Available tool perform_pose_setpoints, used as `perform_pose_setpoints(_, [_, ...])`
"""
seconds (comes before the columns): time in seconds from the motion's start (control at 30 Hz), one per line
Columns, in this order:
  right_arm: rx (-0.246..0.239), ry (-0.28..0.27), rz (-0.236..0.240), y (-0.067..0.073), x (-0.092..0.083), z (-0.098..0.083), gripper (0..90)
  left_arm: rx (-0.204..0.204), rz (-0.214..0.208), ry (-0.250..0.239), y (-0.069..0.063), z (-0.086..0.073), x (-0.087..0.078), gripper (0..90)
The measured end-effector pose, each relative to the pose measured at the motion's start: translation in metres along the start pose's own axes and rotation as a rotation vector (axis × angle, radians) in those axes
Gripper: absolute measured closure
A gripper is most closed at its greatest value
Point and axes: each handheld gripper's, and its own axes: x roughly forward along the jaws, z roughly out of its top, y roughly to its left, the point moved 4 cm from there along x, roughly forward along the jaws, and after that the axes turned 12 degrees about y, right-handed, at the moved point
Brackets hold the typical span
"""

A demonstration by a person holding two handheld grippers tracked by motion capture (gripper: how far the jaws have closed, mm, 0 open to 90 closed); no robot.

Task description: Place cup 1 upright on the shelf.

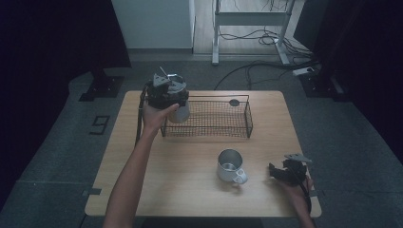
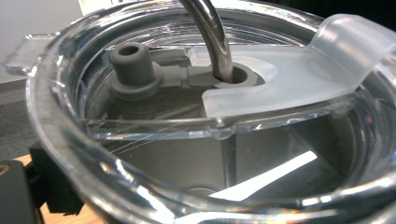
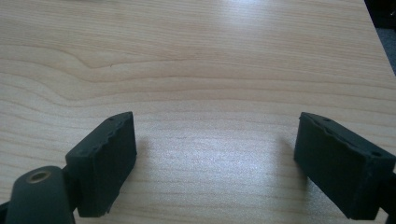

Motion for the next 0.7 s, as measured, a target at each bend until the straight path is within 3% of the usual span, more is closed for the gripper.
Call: perform_pose_setpoints(0.7, [0.000, 0.000, 0.000, 0.000, 0.000, 0.000, 12.8, -0.014, 0.001, 0.014, -0.002, 0.000, 0.025, 4.0])
